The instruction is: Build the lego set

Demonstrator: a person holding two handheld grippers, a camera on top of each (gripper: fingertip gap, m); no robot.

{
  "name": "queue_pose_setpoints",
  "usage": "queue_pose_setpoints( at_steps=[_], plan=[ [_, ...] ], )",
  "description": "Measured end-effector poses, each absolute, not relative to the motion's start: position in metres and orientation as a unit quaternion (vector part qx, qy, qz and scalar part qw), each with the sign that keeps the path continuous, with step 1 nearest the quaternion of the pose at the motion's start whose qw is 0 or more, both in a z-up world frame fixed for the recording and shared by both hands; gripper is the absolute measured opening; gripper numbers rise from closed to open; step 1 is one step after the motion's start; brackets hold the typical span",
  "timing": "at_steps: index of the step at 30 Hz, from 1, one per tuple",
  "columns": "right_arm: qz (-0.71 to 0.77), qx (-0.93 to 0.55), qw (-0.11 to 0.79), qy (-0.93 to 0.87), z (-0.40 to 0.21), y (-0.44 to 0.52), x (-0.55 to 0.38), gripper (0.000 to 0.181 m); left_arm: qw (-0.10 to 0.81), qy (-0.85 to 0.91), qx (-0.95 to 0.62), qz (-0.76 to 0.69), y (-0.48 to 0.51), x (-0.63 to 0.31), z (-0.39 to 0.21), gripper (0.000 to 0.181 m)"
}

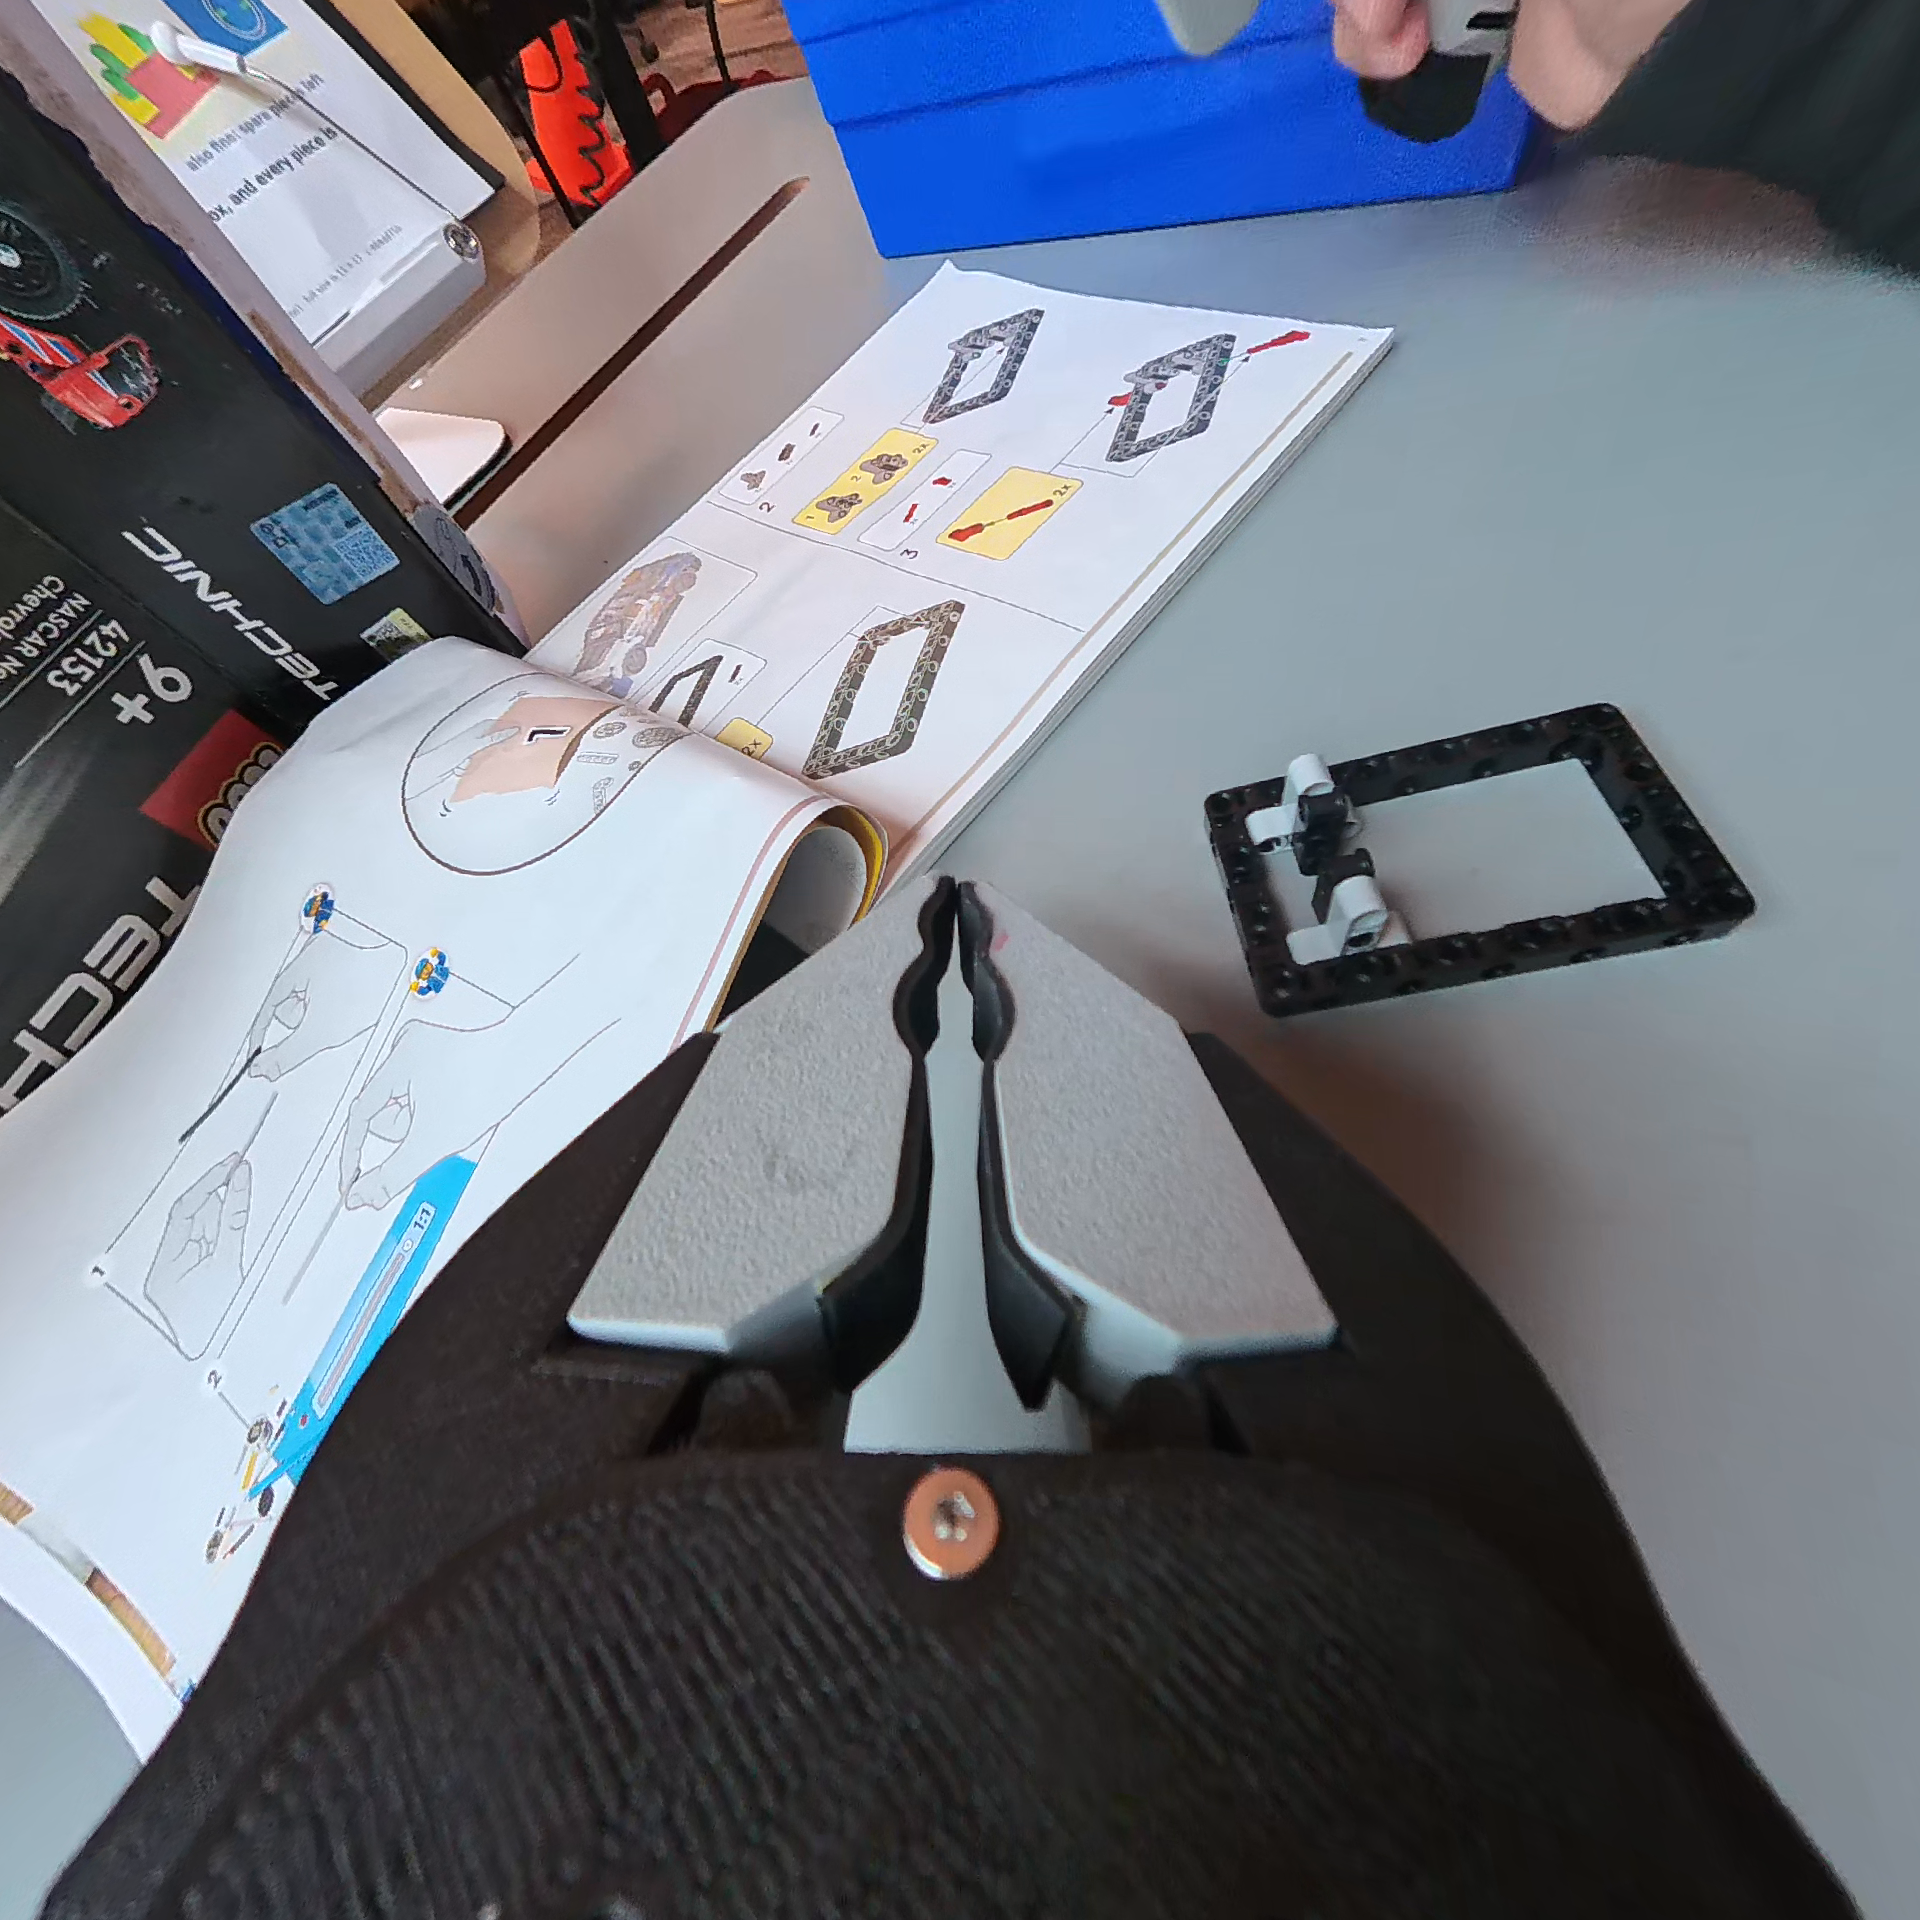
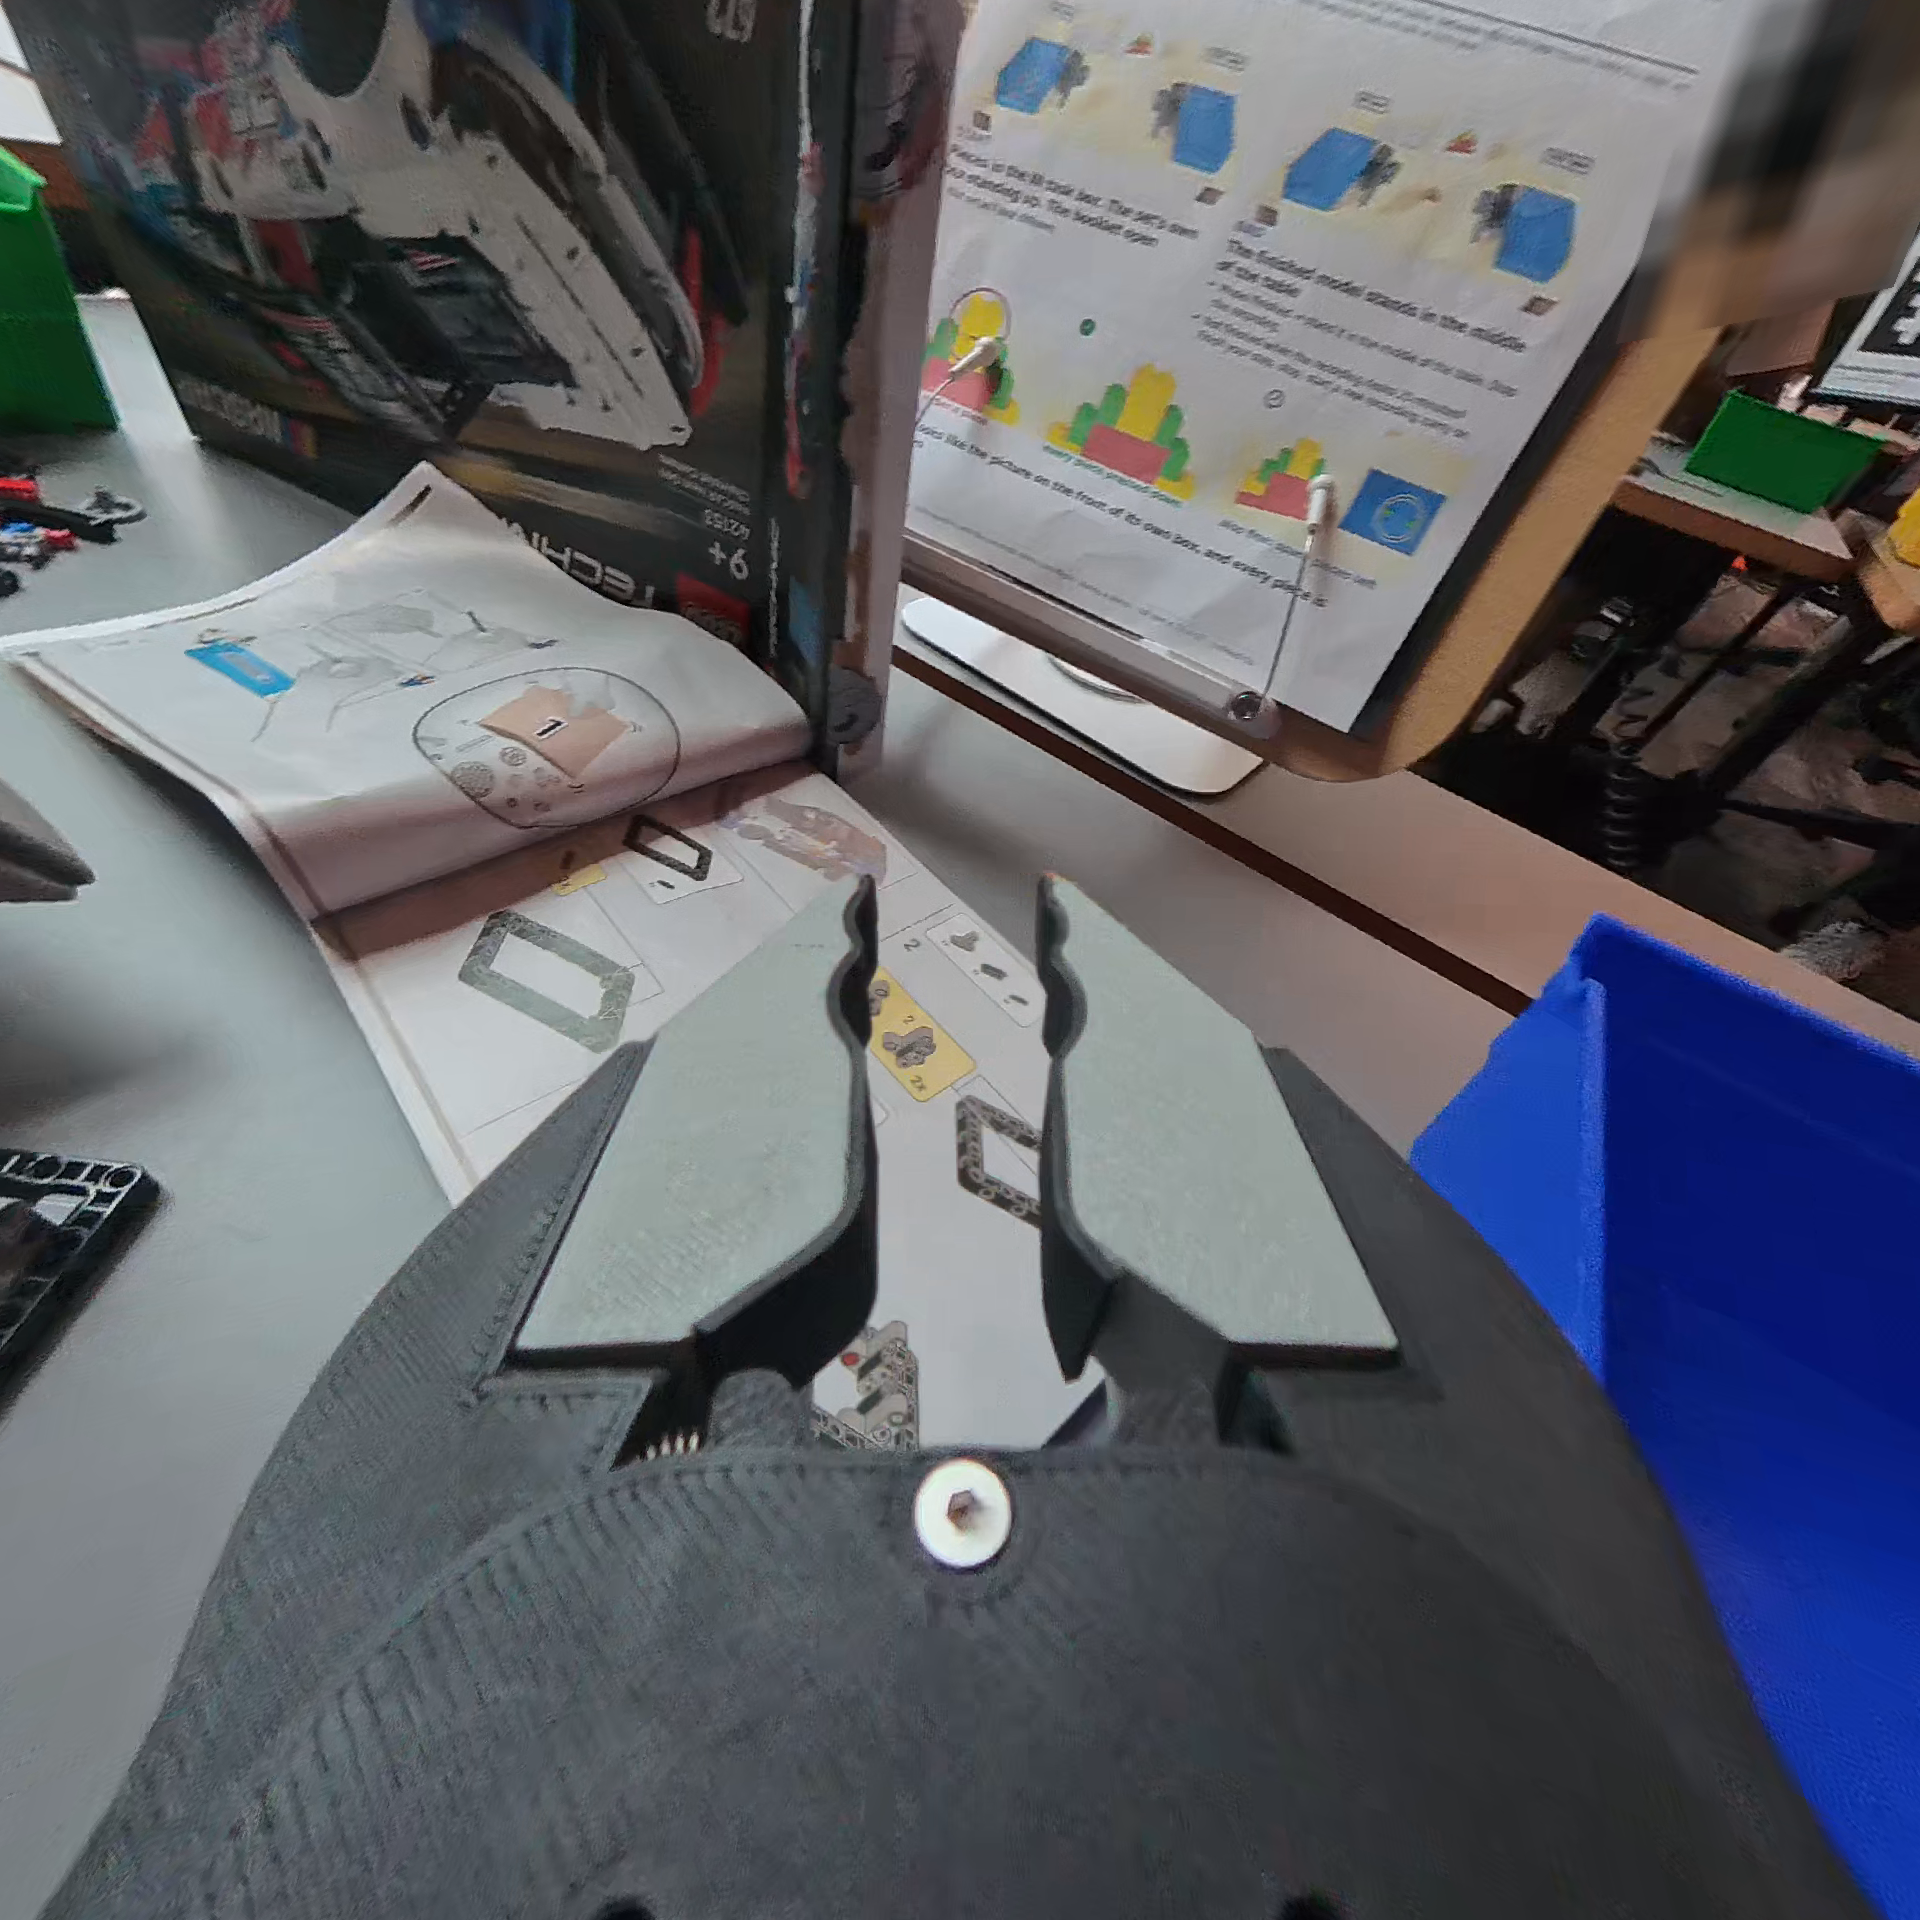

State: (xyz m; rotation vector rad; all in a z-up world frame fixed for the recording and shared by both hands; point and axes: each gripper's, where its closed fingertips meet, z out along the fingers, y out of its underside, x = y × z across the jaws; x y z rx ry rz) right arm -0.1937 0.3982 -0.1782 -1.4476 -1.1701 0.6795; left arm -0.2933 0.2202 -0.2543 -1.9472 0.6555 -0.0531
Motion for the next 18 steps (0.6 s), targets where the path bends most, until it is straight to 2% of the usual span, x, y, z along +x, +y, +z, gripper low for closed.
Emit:
queue_pose_setpoints(
  at_steps=[18],
  plan=[
    [0.314, -0.604, 0.543, -0.491, -0.174, 0.393, -0.194, 0.018, 0.516, 0.272, -0.812, -0.016, 0.22, -0.295, -0.255, 0.0]
  ],
)
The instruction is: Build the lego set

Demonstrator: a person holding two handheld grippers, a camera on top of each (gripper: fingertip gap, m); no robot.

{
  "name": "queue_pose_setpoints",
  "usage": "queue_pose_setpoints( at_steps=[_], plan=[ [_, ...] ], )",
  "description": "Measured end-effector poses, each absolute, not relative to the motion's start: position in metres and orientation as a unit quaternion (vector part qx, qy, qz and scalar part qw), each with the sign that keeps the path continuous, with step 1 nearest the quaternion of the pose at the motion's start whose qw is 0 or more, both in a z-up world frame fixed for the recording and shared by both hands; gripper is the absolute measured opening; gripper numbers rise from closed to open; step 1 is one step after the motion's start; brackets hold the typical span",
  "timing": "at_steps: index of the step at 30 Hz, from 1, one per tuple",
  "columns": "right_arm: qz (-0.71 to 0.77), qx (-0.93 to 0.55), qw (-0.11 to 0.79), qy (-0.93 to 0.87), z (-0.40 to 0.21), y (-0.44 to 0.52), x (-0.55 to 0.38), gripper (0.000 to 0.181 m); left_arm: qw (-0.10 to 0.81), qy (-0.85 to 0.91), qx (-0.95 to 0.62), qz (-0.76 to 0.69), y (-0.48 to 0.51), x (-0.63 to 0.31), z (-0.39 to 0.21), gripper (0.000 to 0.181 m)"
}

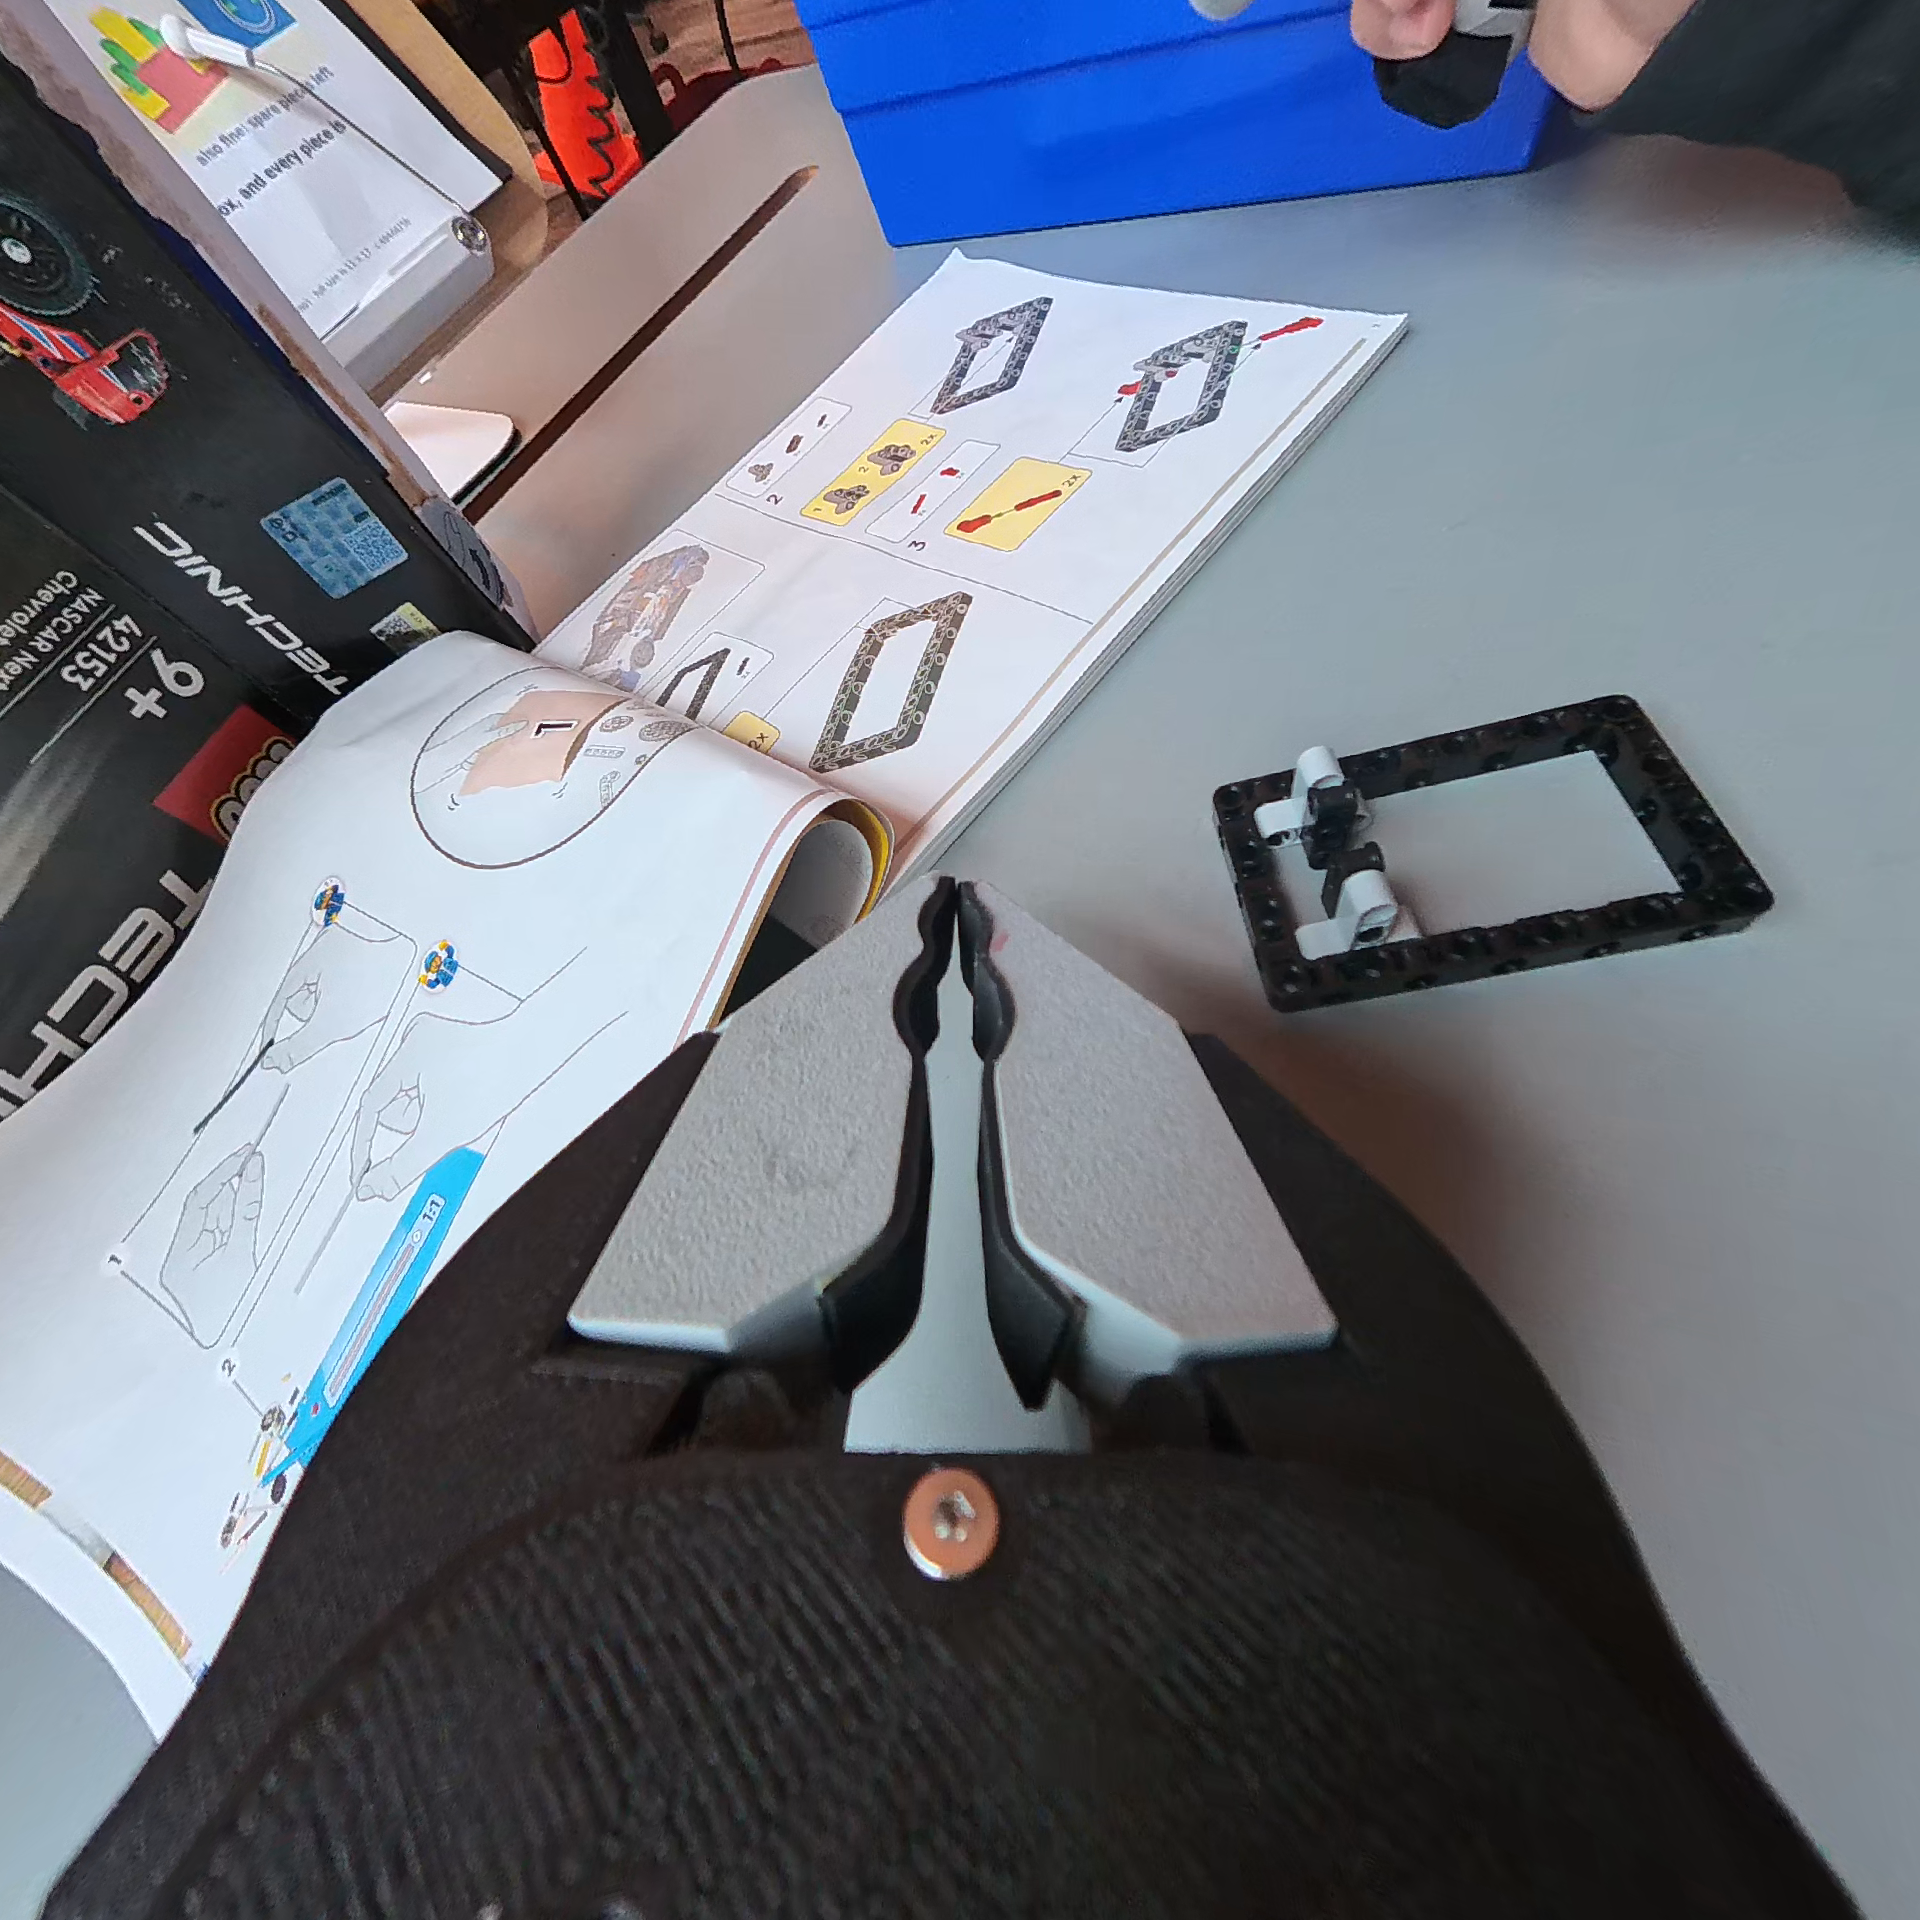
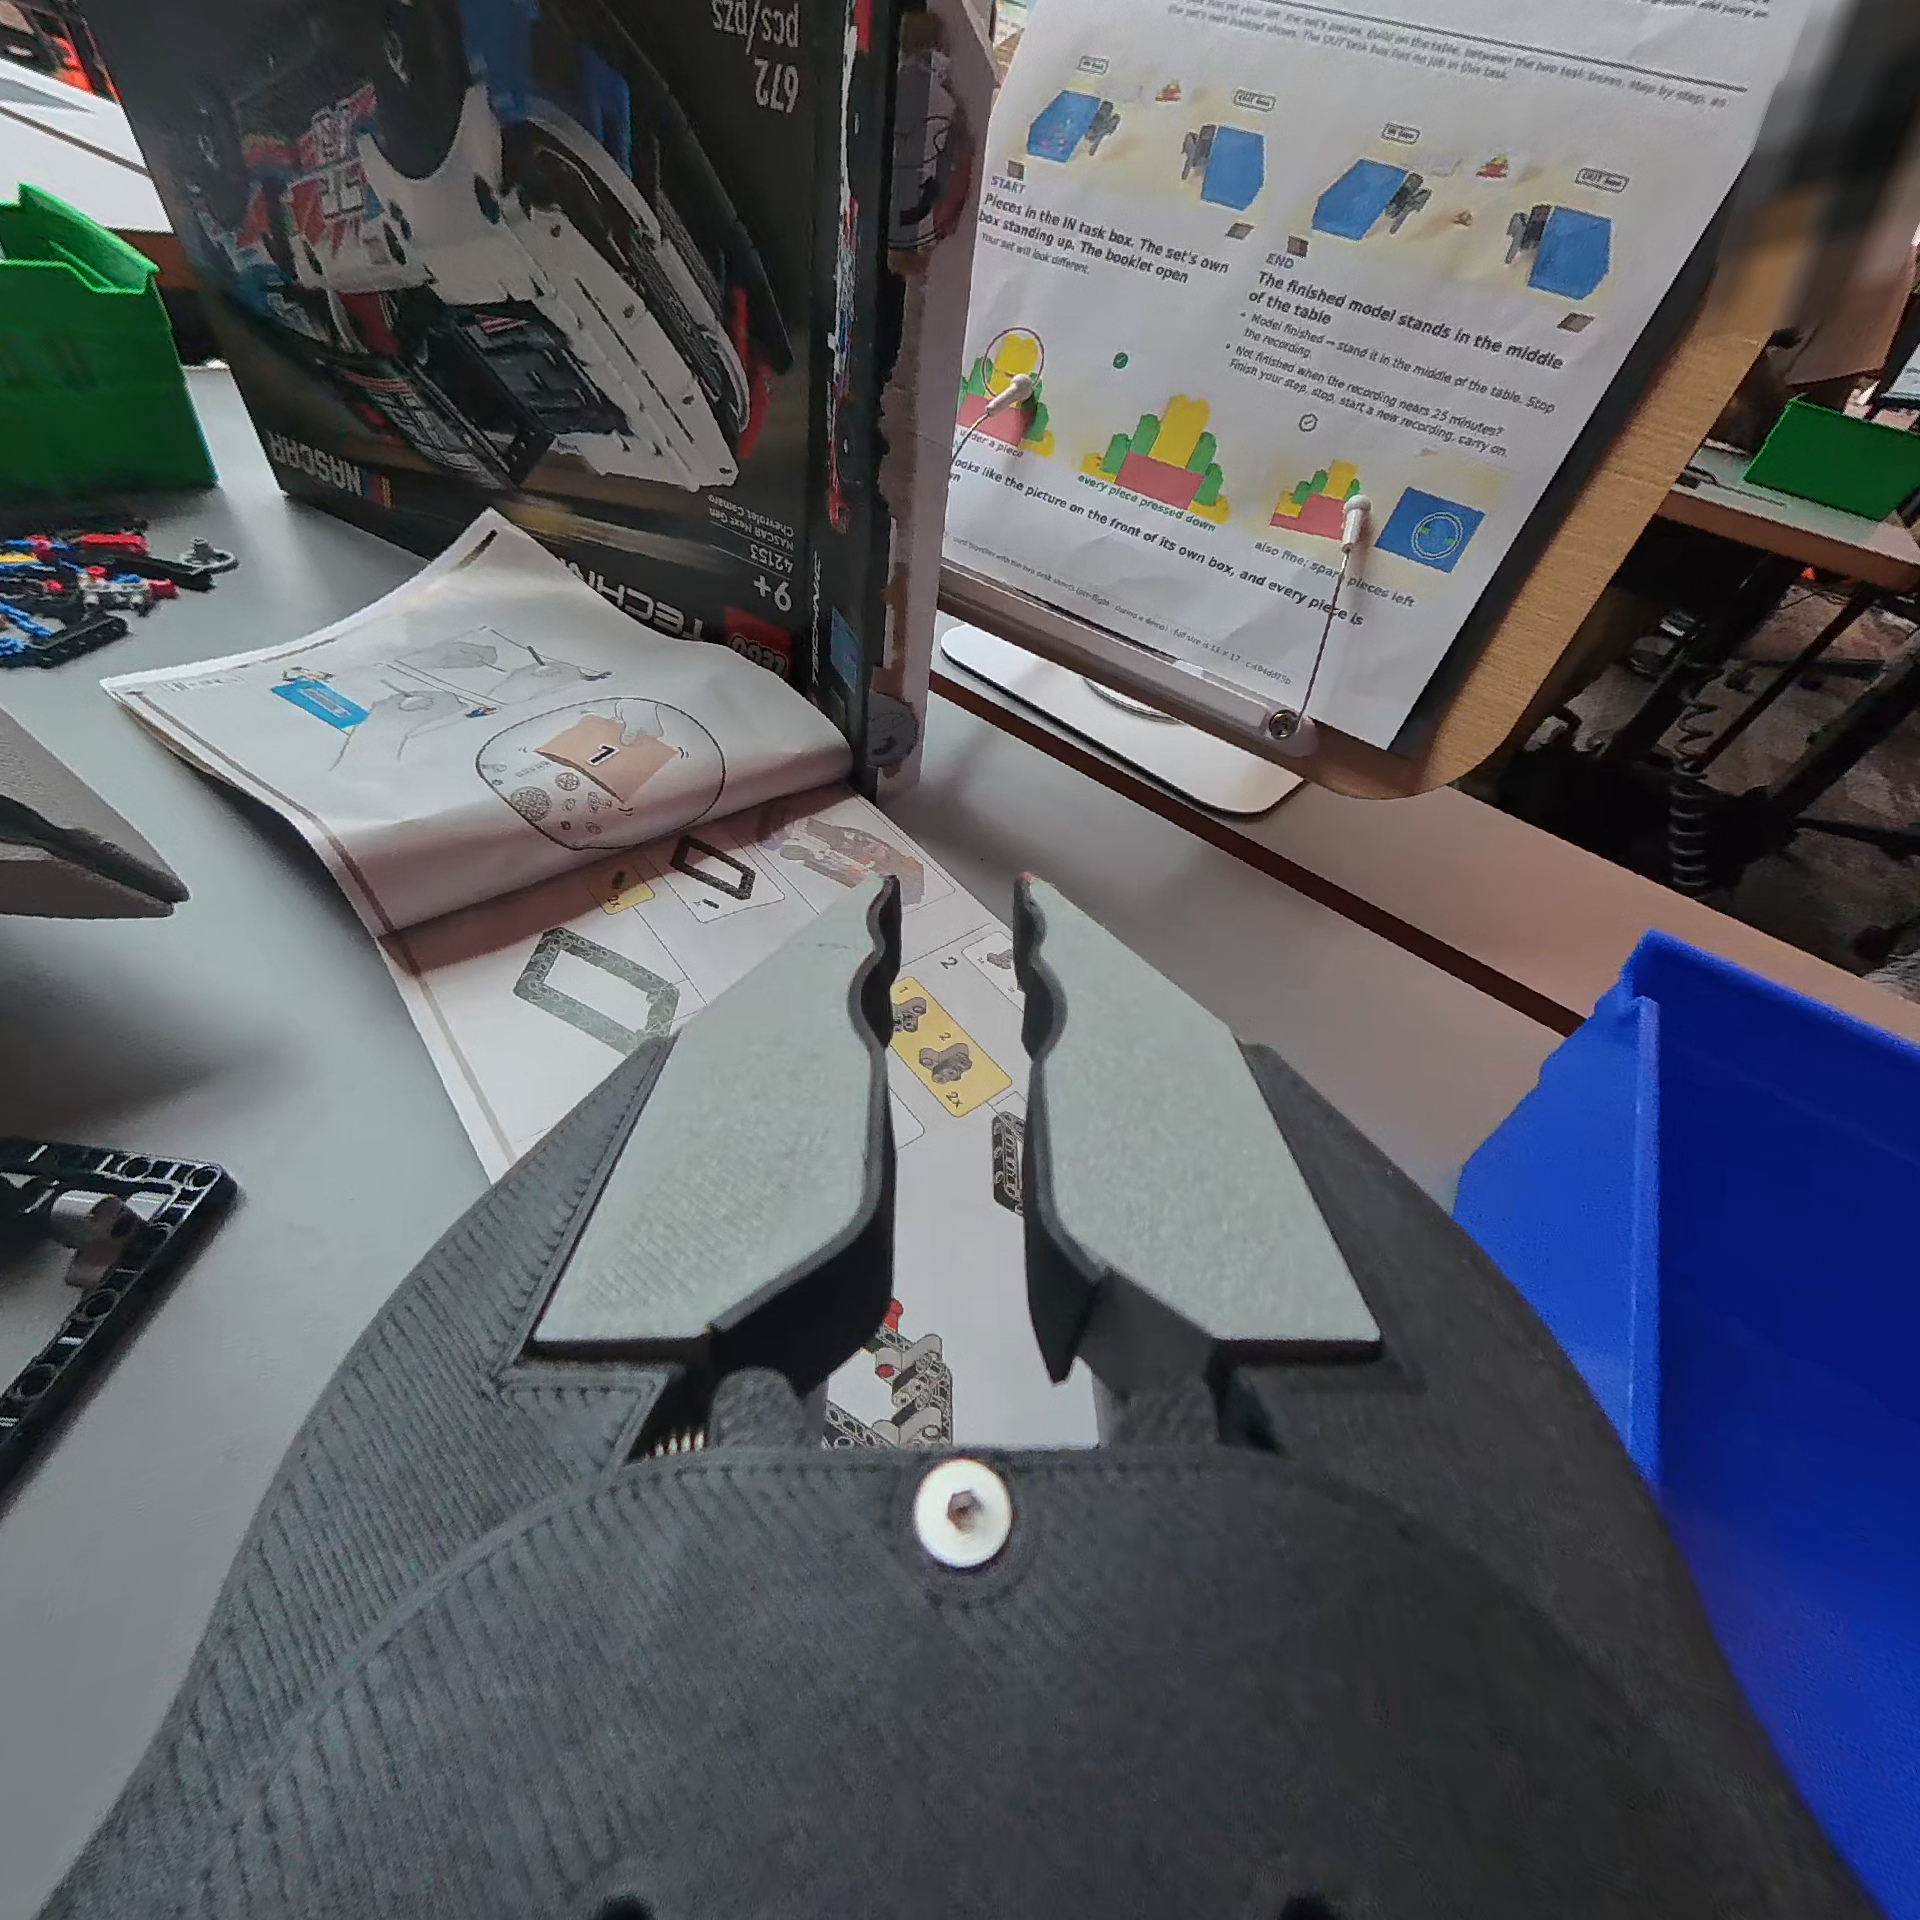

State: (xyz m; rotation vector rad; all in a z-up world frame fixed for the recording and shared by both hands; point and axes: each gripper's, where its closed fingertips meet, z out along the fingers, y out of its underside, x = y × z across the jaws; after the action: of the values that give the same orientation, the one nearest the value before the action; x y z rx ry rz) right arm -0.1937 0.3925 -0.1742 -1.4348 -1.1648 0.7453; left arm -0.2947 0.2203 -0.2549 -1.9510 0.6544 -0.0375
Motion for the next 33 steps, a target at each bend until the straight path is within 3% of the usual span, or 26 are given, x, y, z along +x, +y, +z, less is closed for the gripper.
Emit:
queue_pose_setpoints(
  at_steps=[19, 26, 33],
  plan=[
    [0.35, -0.589, 0.509, -0.521, -0.184, 0.366, -0.211, 0.0, 0.502, 0.258, -0.826, 0.0, 0.219, -0.302, -0.26, 0.0],
    [0.359, -0.581, 0.474, -0.556, -0.203, 0.345, -0.227, 0.0, 0.52, 0.16, -0.839, 0.022, 0.185, -0.313, -0.241, 0.0],
    [0.384, -0.567, 0.466, -0.561, -0.199, 0.334, -0.232, 0.0, 0.424, -0.033, -0.902, 0.072, 0.07, -0.425, -0.232, 0.024]
  ],
)
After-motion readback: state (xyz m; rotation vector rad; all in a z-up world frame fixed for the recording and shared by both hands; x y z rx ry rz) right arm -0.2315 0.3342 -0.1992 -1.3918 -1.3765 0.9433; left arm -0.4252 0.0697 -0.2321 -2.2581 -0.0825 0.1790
